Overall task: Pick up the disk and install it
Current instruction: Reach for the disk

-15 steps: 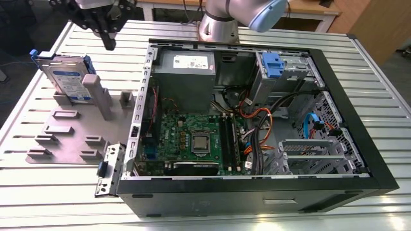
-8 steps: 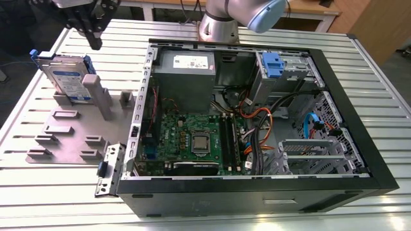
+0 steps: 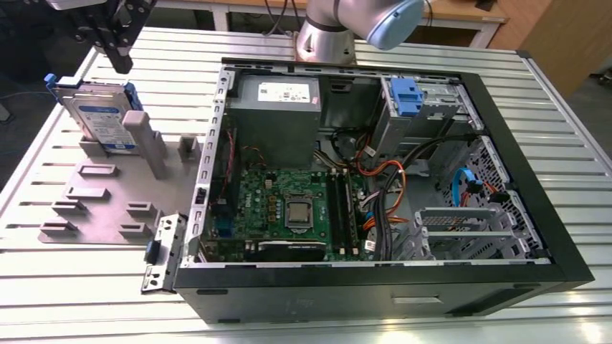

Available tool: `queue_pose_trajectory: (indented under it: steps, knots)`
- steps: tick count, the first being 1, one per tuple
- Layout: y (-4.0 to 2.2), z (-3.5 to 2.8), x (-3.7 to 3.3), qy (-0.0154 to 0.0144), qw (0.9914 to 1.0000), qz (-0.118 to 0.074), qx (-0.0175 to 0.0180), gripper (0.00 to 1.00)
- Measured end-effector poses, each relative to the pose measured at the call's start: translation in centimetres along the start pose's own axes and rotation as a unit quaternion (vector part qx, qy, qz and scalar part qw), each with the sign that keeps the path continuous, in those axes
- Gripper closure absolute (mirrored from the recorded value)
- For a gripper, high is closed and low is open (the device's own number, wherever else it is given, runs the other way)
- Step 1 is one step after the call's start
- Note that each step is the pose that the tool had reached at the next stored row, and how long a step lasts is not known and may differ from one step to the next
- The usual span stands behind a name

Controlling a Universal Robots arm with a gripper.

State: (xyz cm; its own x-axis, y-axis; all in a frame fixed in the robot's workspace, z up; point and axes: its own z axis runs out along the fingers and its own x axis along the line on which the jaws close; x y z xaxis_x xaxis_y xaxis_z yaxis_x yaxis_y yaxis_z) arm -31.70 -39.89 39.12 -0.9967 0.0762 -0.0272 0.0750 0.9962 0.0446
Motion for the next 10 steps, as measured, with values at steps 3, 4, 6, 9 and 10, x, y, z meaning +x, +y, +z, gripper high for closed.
queue_pose_trajectory:
  steps: [3, 4, 6, 9, 10]
  knots:
    - [-0.01, -0.01, 0.12, 0.0000, 1.00000, 0.000, 0.0000, 0.89]
    - [-0.01, -0.01, 0.13, 0.0000, 1.00000, 0.000, 0.0000, 0.89]
    - [-0.01, -0.01, 0.13, 0.0000, 1.00000, 0.000, 0.0000, 0.89]
    - [-0.01, -0.01, 0.13, 0.0000, 1.00000, 0.000, 0.0000, 0.89]
    - [-0.01, -0.01, 0.13, 0.0000, 1.00000, 0.000, 0.0000, 0.89]
